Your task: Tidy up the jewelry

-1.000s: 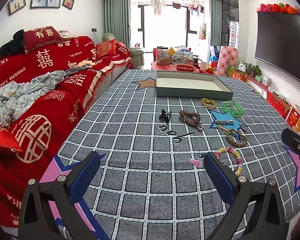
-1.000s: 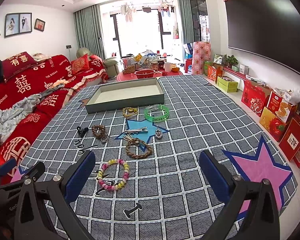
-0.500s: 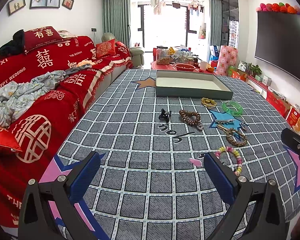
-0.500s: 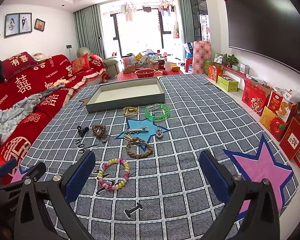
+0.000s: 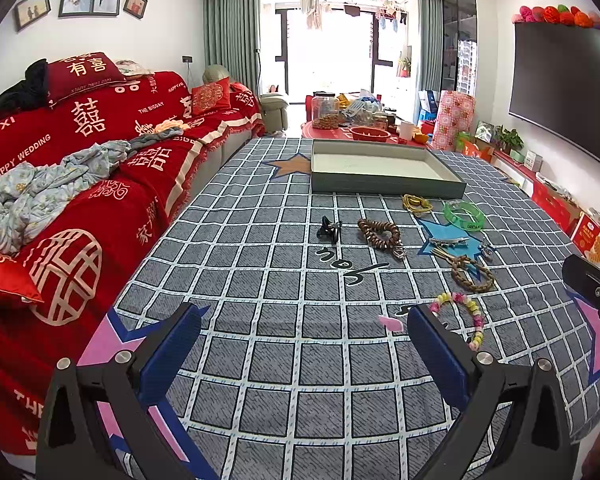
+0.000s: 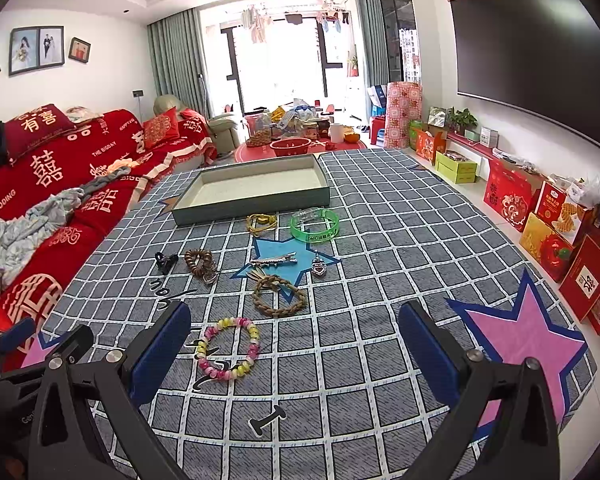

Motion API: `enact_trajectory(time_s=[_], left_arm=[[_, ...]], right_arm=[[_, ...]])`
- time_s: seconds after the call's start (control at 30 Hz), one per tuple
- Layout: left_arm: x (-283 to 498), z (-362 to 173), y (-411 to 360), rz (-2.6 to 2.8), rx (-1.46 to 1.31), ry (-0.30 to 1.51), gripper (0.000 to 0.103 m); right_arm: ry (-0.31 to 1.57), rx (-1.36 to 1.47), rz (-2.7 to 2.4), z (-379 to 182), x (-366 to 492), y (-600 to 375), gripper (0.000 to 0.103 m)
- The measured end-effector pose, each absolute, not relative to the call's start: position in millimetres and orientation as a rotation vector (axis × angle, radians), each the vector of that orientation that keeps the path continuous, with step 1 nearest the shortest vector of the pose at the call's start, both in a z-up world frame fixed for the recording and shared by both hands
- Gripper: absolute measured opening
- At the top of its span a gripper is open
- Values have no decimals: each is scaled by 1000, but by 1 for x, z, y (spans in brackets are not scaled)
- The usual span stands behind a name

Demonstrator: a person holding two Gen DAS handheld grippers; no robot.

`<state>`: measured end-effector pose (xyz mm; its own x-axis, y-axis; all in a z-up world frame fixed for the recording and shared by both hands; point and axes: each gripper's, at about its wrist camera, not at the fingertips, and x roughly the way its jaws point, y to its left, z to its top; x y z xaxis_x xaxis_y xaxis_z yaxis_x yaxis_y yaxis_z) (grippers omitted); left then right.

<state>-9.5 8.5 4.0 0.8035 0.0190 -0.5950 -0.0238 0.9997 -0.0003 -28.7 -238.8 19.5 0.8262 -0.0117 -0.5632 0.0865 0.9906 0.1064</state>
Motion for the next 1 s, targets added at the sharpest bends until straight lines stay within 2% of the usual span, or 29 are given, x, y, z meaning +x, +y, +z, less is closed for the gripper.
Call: enact_trajectory(time_s=[0.57, 0.87, 1.0], left_arm=[[-3, -6, 9, 13, -18, 677, 103], [25, -21, 19, -37, -49, 791, 103], [49, -22, 19, -42, -23, 826, 103]], right_arm=[[623, 158, -20, 8, -22, -239, 103], [740, 269, 28, -15, 5, -259, 103], [857, 196, -9, -20, 26, -262, 103]])
